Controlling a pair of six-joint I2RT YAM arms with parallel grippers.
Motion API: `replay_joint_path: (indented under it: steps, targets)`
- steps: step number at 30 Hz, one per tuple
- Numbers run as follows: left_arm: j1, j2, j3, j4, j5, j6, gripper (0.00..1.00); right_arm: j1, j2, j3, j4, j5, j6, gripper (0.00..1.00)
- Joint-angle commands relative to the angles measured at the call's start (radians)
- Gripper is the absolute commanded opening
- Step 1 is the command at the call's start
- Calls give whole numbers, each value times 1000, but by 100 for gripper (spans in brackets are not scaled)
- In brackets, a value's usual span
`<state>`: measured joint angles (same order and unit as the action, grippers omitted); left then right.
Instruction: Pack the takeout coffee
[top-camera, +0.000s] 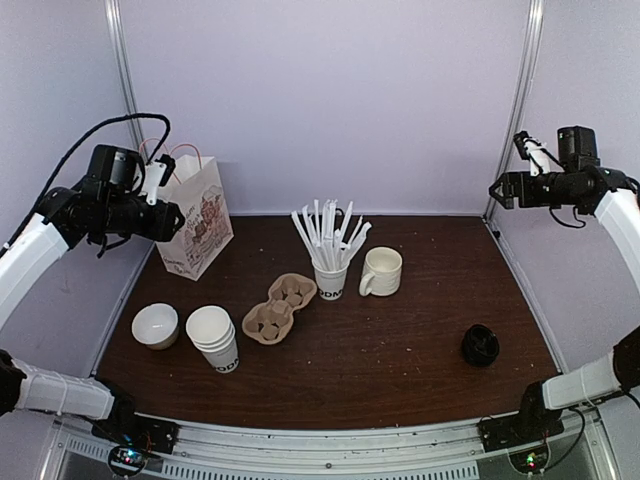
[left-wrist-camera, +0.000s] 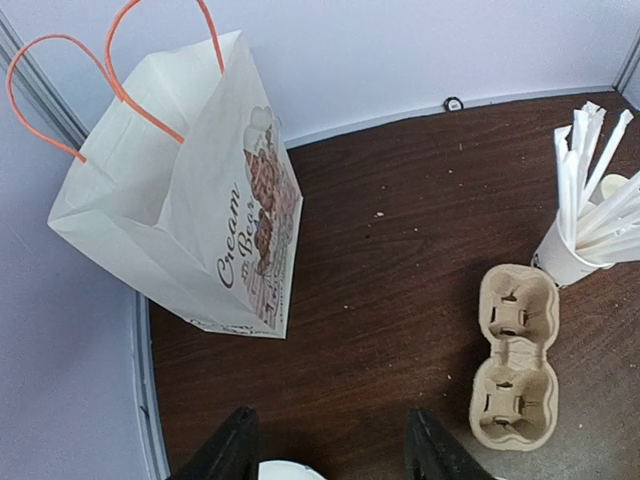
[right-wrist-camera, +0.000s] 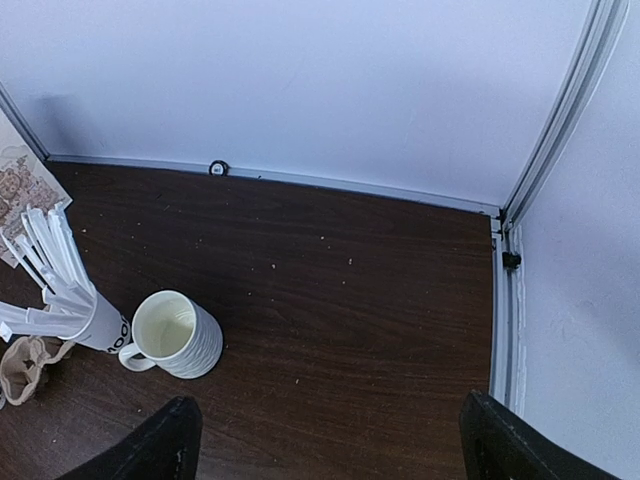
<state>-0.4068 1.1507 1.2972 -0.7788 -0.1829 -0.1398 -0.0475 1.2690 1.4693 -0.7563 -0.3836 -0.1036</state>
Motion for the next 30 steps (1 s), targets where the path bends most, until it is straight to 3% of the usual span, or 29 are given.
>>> replay_joint_path:
  steps: [1, 4, 8, 14, 21, 30]
  targets:
    - [22, -28, 52, -95, 155, -32, 51, 18, -64, -61, 3, -4, -25, 95]
    - [-14, -21, 101, -188, 184, -47, 51, 25, -84, -99, -29, -110, -108, 97]
    - [-134, 7, 178, -330, 163, -78, 49, 81, -94, -142, -82, -200, -218, 93]
    - [-403, 55, 243, -512, 72, -184, 46, 268, -74, -230, -101, -205, -375, 77]
    - [-721, 159, 227, -661, -32, -348, 48, 468, -12, -390, -5, -223, -464, 59]
    - [-795, 272, 210, -692, -120, -432, 53, 536, -14, -496, 54, -250, -494, 49]
